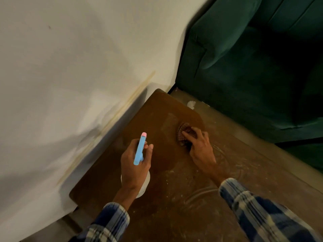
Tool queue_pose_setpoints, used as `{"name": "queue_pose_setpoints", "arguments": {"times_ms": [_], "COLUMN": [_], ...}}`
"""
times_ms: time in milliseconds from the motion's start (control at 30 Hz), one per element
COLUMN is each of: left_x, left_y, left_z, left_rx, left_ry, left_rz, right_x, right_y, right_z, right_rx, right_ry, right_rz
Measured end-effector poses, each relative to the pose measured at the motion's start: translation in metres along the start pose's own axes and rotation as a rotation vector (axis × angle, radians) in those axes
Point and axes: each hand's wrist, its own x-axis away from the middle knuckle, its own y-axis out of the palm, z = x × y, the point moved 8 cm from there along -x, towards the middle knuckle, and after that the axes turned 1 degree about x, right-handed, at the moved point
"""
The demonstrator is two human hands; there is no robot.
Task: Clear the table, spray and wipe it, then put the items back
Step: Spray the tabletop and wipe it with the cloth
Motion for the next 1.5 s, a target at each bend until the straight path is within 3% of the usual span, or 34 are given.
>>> {"name": "queue_pose_setpoints", "arguments": {"times_ms": [67,100,167,233,367,533,633,767,900,1067,1100,1200,1233,1367,1433,1500], "left_x": [0.013,0.017,0.027,0.035,0.054,0.084,0.104,0.124,0.147,0.167,0.168,0.174,0.178,0.193,0.202,0.210], "left_y": [-0.008,-0.012,-0.025,-0.039,-0.075,-0.126,-0.155,-0.187,-0.208,-0.218,-0.218,-0.208,-0.203,-0.178,-0.162,-0.139], "left_z": [-0.005,-0.008,-0.014,-0.024,-0.050,-0.081,-0.096,-0.102,-0.101,-0.105,-0.103,-0.097,-0.096,-0.087,-0.080,-0.073], "left_rx": [0.001,0.011,0.012,-0.004,0.002,-0.028,-0.050,-0.095,-0.147,-0.133,-0.105,-0.086,-0.089,-0.075,-0.052,-0.047], "left_ry": [-0.005,-0.010,-0.020,-0.030,-0.086,-0.111,-0.127,-0.102,-0.083,-0.084,-0.080,-0.074,-0.077,-0.107,-0.125,-0.147], "left_rz": [-0.004,-0.009,-0.003,0.019,0.095,0.187,0.195,0.250,0.269,0.265,0.264,0.250,0.244,0.212,0.175,0.108], "right_x": [0.002,0.001,0.003,0.000,-0.033,-0.002,0.055,0.054,0.124,0.181,0.181,0.174,0.181,0.216,0.200,0.185], "right_y": [-0.001,0.003,0.029,0.037,0.035,0.105,0.140,0.151,0.188,0.182,0.174,0.157,0.158,0.154,0.128,0.096], "right_z": [-0.003,-0.021,-0.070,-0.098,-0.114,-0.261,-0.303,-0.307,-0.353,-0.299,-0.286,-0.249,-0.245,-0.224,-0.180,-0.121], "right_rx": [-0.067,-0.045,0.036,0.061,-0.083,-0.011,0.034,-0.016,0.059,0.174,0.175,0.111,0.117,0.178,0.116,-0.001], "right_ry": [0.192,0.169,-0.087,-0.274,0.063,-0.443,-0.739,-0.473,-0.730,-0.866,-0.827,-0.484,-0.465,-0.721,-0.536,-0.205], "right_rz": [0.086,0.076,-0.052,-0.073,0.114,-0.077,-0.174,-0.104,-0.203,-0.287,-0.271,-0.224,-0.236,-0.320,-0.221,-0.091]}}
